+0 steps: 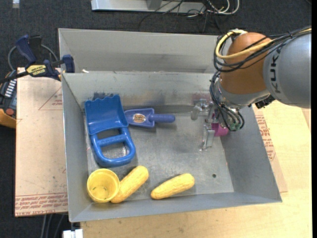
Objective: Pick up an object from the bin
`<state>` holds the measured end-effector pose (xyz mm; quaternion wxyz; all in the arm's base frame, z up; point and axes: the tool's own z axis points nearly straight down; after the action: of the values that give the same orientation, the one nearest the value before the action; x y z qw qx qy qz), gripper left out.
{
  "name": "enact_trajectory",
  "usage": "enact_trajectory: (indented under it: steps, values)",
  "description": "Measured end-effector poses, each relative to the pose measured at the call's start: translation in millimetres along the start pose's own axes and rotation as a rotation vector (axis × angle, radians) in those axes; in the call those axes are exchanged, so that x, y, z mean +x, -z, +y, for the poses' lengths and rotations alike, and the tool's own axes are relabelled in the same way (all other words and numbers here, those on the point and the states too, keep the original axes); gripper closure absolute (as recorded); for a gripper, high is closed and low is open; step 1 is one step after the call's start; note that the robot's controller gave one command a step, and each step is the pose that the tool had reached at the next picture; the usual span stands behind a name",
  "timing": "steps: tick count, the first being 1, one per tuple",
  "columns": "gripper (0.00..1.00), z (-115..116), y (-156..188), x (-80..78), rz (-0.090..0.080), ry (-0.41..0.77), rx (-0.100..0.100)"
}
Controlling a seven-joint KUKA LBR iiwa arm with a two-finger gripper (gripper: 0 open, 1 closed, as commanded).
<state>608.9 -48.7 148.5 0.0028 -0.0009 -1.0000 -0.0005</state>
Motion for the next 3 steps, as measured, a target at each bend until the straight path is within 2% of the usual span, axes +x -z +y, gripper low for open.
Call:
enact_trajectory:
  steps: [1,2,3]
  values:
    - [0.00,0.3,5.1,-1.5,-0.007,0.002,0.001]
    - [0.00,80.9,-81.3,-31.1,0.001,0.056,-0.004]
    - [0.00,72.0,-17.9,-30.4,-0.015,-0.100,-0.001]
